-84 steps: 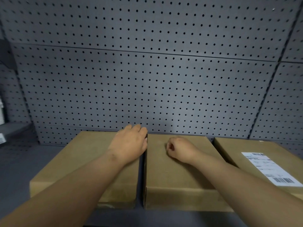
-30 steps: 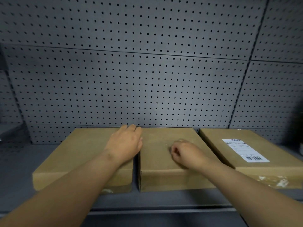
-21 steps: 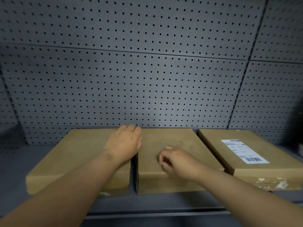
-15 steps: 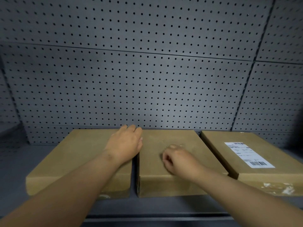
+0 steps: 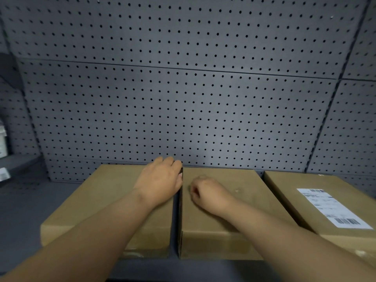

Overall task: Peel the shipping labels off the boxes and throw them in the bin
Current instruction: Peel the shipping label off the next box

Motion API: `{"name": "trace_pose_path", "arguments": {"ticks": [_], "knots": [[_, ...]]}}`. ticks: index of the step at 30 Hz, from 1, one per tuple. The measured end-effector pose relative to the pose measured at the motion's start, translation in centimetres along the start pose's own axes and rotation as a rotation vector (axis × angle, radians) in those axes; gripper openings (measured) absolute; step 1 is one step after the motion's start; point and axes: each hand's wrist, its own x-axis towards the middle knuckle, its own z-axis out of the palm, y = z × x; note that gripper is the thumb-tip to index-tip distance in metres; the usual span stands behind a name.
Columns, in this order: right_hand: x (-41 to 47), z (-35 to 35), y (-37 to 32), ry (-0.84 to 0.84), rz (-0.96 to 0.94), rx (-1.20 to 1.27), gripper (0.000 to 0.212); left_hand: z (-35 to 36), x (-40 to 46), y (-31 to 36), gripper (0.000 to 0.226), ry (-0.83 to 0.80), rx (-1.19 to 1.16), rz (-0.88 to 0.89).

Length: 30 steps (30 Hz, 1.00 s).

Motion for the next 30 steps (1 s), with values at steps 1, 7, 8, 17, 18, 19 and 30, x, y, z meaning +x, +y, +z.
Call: {"name": "trace_pose_path", "arguments": {"ticks": [1, 7, 8, 17, 18, 19, 30], "knots": [[-0.1, 0.0, -0.6, -0.033, -0.063, 0.019, 0.017, 0.1, 0.0, -0.1, 0.024, -0.005, 0.003, 0.001], [2.1, -0.3, 2.6, 0.004, 0.197, 0.026, 0.025, 0.0, 0.1, -0.6, 0.023, -0.016, 0.006, -0.016], [2.0, -0.2, 2.1, 0.006, 0.169, 0.022, 0.024, 0.0, 0.1, -0.6, 0.023, -0.019, 0.005, -0.019], [1.3, -0.2, 1.9, 0.069, 0.196, -0.009, 0.024, -0.1, -0.8, -0.9, 0.025, -0.023, -0.019, 0.001], [0.9, -0.1, 1.4, 0.072, 0.18, -0.015, 0.024, -0.2, -0.9, -0.9, 0.025, -0.022, -0.019, 0.006], [0.3, -0.2, 0.5, 0.064, 0.129, -0.015, 0.024, -0.3, -1.1, -1.0, 0.025, -0.02, -0.017, 0.011], [-5.7, -2.6, 1.8, 0.052, 0.199, -0.098, 0.02, -1.9, -3.4, -0.6, 0.025, 0.023, -0.063, 0.072]]}}
